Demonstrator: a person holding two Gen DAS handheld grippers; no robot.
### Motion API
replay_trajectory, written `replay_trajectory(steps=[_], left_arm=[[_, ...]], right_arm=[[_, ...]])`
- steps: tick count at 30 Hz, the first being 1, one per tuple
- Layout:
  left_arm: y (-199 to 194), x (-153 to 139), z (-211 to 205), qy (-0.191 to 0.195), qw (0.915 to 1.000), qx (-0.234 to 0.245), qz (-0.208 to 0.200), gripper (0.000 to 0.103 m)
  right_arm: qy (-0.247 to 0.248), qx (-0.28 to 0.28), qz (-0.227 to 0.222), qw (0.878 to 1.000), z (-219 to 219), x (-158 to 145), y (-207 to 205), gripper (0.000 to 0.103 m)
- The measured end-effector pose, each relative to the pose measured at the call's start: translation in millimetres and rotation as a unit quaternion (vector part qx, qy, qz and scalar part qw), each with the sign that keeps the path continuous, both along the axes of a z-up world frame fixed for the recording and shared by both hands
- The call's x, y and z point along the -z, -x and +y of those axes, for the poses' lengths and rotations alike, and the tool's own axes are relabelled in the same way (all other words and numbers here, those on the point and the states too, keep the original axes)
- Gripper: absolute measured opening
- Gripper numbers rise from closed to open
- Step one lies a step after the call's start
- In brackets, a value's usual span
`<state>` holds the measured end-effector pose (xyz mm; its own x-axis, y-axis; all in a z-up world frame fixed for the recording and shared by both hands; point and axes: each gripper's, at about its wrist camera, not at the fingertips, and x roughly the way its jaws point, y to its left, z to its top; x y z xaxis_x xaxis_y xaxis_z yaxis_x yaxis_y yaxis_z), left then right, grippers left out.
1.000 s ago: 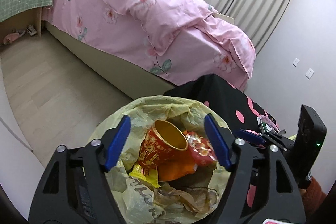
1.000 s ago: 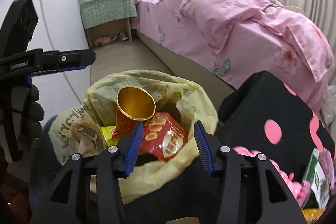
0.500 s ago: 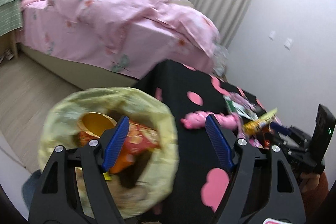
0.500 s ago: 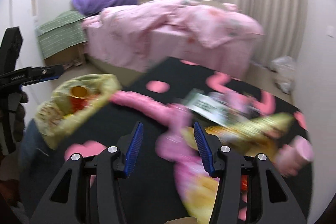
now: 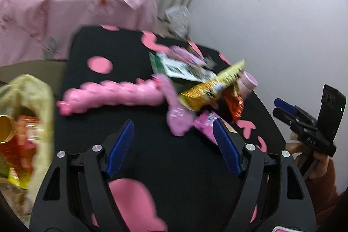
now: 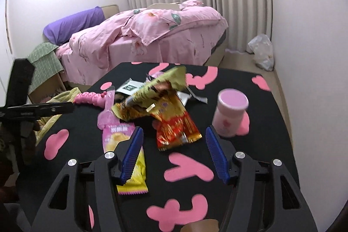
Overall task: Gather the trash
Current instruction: 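Reach to the pink plastic scoop and grasp its bowl with the left tool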
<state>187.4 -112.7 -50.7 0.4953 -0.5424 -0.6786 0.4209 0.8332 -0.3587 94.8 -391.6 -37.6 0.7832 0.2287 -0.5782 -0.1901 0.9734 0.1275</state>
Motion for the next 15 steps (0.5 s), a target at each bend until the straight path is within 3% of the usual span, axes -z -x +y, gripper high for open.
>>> replay_trajectory(steps=[8, 10, 12, 15], left_arm=[[-35, 26, -47, -0.045, 0.9966, -0.049, 0.049, 0.062], [-40, 28, -50, -0.061, 0.9951, -0.068, 0.039, 0.05], [-41, 28, -48, -0.048, 0.9956, -0.065, 0.046, 0.039], [-34, 26, -44, -0.041, 0.997, -0.048, 0.046, 0.035]], right_arm=[[0.02, 0.013, 0.034, 0.999, -7, 25, 14, 0.057], [0.018, 0.009, 0.039, 0.999, -7, 28, 18, 0.057], [0.019, 0.002, 0.041, 0.999, -4, 29, 21, 0.057], [0.016, -0.018, 0.049, 0.999, 2, 30, 21, 0.057]])
